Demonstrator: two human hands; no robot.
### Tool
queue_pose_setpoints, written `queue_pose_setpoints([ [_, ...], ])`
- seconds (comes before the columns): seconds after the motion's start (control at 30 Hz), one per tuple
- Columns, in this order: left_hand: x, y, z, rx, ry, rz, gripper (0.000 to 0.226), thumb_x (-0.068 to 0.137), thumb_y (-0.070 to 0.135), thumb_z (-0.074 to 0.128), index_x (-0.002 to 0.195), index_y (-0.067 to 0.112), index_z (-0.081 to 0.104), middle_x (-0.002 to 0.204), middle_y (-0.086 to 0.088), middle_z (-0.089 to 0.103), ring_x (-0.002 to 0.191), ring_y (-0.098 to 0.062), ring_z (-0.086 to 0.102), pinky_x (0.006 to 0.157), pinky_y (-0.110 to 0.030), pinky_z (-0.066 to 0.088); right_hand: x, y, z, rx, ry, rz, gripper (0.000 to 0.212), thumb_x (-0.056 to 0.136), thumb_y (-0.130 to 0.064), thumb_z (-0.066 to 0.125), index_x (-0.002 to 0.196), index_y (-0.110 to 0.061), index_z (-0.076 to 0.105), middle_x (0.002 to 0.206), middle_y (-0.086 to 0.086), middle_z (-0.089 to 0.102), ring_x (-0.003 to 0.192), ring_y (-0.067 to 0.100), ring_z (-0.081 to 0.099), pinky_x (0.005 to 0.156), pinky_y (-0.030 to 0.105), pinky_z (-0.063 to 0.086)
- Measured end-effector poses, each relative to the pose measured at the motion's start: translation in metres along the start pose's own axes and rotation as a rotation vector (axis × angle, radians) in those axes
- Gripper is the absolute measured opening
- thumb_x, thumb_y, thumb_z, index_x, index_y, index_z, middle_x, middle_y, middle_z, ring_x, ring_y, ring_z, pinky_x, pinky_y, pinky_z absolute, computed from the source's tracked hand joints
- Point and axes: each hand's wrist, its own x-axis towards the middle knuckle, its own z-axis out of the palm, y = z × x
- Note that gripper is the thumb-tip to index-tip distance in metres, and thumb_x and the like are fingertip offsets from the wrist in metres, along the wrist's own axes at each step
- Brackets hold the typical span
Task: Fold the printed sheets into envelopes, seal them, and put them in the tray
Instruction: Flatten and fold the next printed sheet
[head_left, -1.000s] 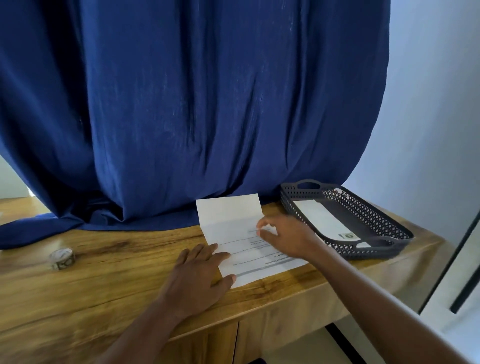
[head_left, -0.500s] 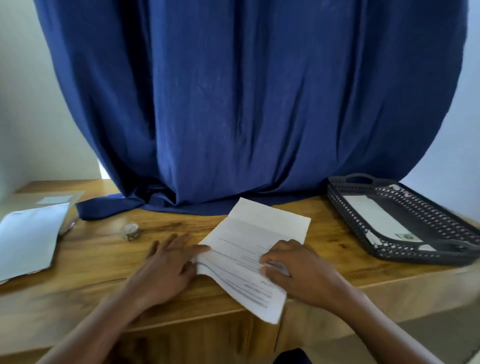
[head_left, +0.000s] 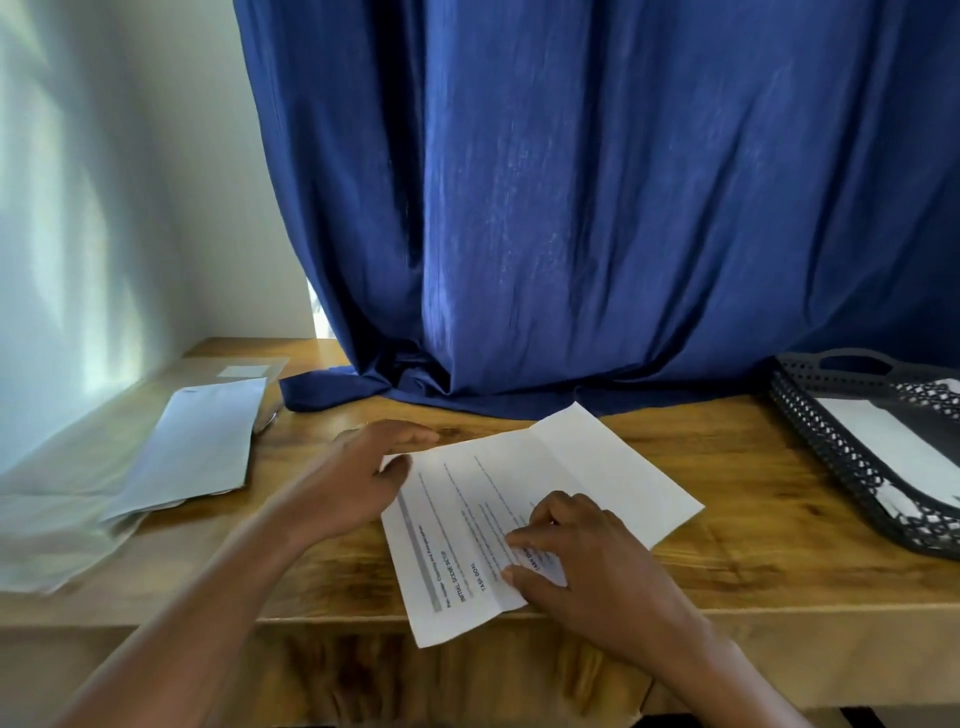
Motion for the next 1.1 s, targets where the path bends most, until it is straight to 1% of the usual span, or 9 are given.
queue_pose_setpoints([
  [0.13, -0.012, 0.022, 0.027, 0.097, 0.044, 0.126, 0.041, 0.104, 0.038, 0.051, 0.144, 0.047, 0.047, 0.153, 0.021, 0.048, 0.130, -0.007, 0.055, 0.103, -0.028, 0.049, 0.001, -0.015, 0.006, 0.010, 0.026, 0.006, 0.054, 0.091, -0.068, 0.051, 0.139, -0.043, 0.058, 0.131, -0.025, 0.047, 0.115, 0.003, 0.047, 0.097, 0.017, 0.040],
  [0.3, -0.023, 0.028, 0.066, 0.327, -0.144, 0.070, 0.053, 0.108, 0.040, 0.038, 0.160, 0.038, 0.025, 0.171, 0.006, 0.019, 0.158, -0.017, 0.013, 0.129, -0.045, 0.012, 0.001, -0.035, 0.011, 0.098, 0.054, -0.031, 0.034, 0.096, -0.056, 0.053, 0.120, -0.041, 0.071, 0.115, -0.026, 0.062, 0.098, -0.002, 0.058, 0.093, 0.010, 0.044],
  [0.4, -0.027, 0.023, 0.071, 0.341, -0.159, 0.101, 0.055, 0.110, 0.043, 0.030, 0.163, 0.036, 0.016, 0.173, 0.007, 0.007, 0.159, -0.016, -0.004, 0.130, -0.045, -0.001, 0.007, -0.031, 0.006, 0.136, 0.179, 0.010, 0.024, 0.097, -0.052, 0.057, 0.109, -0.037, 0.071, 0.104, -0.024, 0.066, 0.089, -0.003, 0.061, 0.081, 0.007, 0.047],
  [0.5, -0.028, 0.024, 0.077, 0.292, -0.207, 0.204, 0.058, 0.109, 0.042, 0.029, 0.164, 0.039, 0.011, 0.173, 0.013, 0.002, 0.157, -0.008, -0.012, 0.129, -0.041, -0.006, 0.020, -0.029, 0.007, 0.107, 0.341, 0.040, 0.025, 0.101, -0.046, 0.051, 0.122, -0.037, 0.063, 0.120, -0.021, 0.062, 0.108, -0.002, 0.056, 0.089, 0.010, 0.043],
  [0.6, -0.027, 0.028, 0.082, 0.297, -0.235, 0.250, 0.063, 0.104, 0.041, 0.028, 0.163, 0.040, 0.006, 0.172, 0.014, -0.004, 0.155, -0.003, -0.019, 0.129, -0.041, -0.007, 0.032, -0.033, 0.020, 0.119, 0.238, 0.041, 0.044, 0.106, -0.045, 0.036, 0.147, -0.034, 0.047, 0.151, -0.015, 0.049, 0.137, 0.000, 0.042, 0.113, 0.019, 0.031],
  [0.7, -0.026, 0.029, 0.082, 0.371, -0.245, 0.223, 0.065, 0.099, 0.052, 0.010, 0.157, 0.042, -0.016, 0.170, 0.012, -0.014, 0.153, -0.006, -0.024, 0.127, -0.037, -0.012, 0.039, -0.027, 0.031, 0.110, 0.070, 0.069, 0.058, 0.107, -0.055, 0.021, 0.160, -0.033, 0.025, 0.167, -0.013, 0.025, 0.153, 0.004, 0.019, 0.120, 0.024, 0.009],
  [0.83, -0.027, 0.026, 0.083, 0.411, -0.223, 0.132, 0.061, 0.103, 0.059, 0.003, 0.159, 0.042, -0.016, 0.168, 0.016, -0.019, 0.153, -0.007, -0.025, 0.126, -0.037, -0.015, 0.037, 0.003, 0.026, -0.016, -0.078, 0.077, 0.082, 0.092, -0.078, 0.004, 0.163, -0.035, 0.007, 0.171, -0.014, 0.005, 0.156, 0.005, -0.001, 0.123, 0.032, -0.002],
  [0.93, -0.027, 0.023, 0.079, 0.452, -0.242, 0.090, 0.068, 0.101, 0.067, 0.003, 0.161, 0.038, -0.012, 0.166, 0.017, -0.021, 0.153, -0.008, -0.024, 0.126, -0.039, -0.014, 0.030, 0.035, 0.017, -0.144, -0.122, 0.133, 0.076, 0.095, -0.075, 0.005, 0.162, -0.039, 0.000, 0.170, -0.014, -0.006, 0.156, 0.007, -0.009, 0.123, 0.035, -0.006],
  [1.1, -0.026, 0.024, 0.073, 0.451, -0.283, 0.090, 0.070, 0.100, 0.068, 0.004, 0.161, 0.038, -0.014, 0.166, 0.017, -0.022, 0.153, -0.008, -0.023, 0.126, -0.038, -0.014, 0.017, 0.080, 0.002, -0.234, -0.106, 0.297, 0.074, 0.096, -0.072, 0.005, 0.162, -0.038, -0.002, 0.171, -0.011, -0.007, 0.157, 0.012, -0.008, 0.125, 0.038, -0.001],
])
